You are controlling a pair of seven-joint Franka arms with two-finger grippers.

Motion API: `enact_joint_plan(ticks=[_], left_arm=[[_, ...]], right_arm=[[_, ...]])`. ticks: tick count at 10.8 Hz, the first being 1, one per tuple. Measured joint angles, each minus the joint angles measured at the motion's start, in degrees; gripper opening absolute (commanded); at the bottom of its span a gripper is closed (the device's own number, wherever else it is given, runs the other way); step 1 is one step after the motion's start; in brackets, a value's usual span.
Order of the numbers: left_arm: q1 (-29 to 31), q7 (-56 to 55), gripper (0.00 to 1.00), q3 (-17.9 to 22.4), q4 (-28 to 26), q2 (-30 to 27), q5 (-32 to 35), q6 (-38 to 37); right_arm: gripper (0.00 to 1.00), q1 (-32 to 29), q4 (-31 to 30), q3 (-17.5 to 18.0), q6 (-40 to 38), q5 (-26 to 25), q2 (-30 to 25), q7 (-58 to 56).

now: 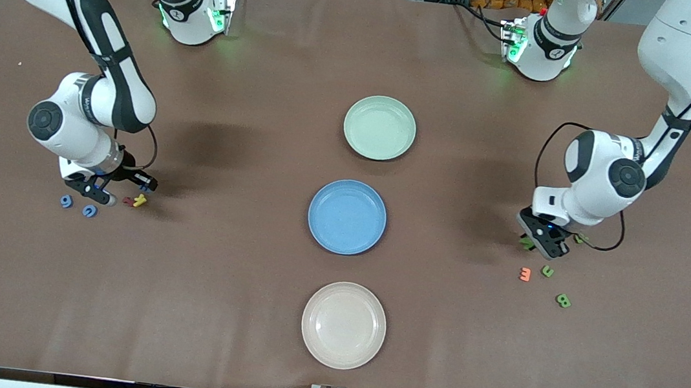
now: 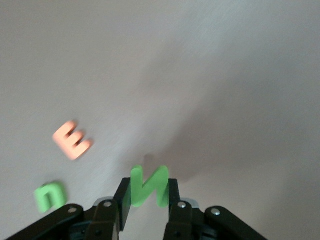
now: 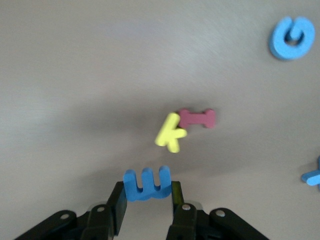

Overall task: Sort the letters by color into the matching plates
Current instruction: 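Carry the E to the blue plate while the left gripper carries N to green plate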

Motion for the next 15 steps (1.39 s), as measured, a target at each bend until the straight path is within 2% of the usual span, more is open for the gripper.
enact_joint_plan(ticks=[2, 5, 9, 12, 15], left_arm=[[-0.66, -7.64, 0.00, -3.91, 0.07, -1.56, 0.00, -3.28], [-3.41, -22.45, 0.00, -9.72, 0.09, -3.91, 0.00, -8.36], [-13.91, -42.26, 0.00, -11.27, -0.05, -5.28, 0.00, -11.68], [-20.27, -58.34, 0.00, -12.65, -0.34, -5.50, 0.00, -12.58], [-21.67, -74.87, 0.00, -17.60, -2.21, -5.86, 0.00, -12.87]], right_arm=[[0.17, 1.72, 4.35, 1.24, -4.38, -0.05, -0.94, -0.29], [0.16, 6.00, 8.26, 3.33, -4.62, -0.09, -0.92, -0.51], [0.16, 12.75, 15.11, 6.21, -11.49, -0.07, 0.03, 0.59], [0.16, 17.24, 21.96, 8.58, -12.28, -0.06, 5.06, 2.48], [0.16, 21.30, 30.49, 9.88, -12.17, -0.06, 12.83, 4.47]])
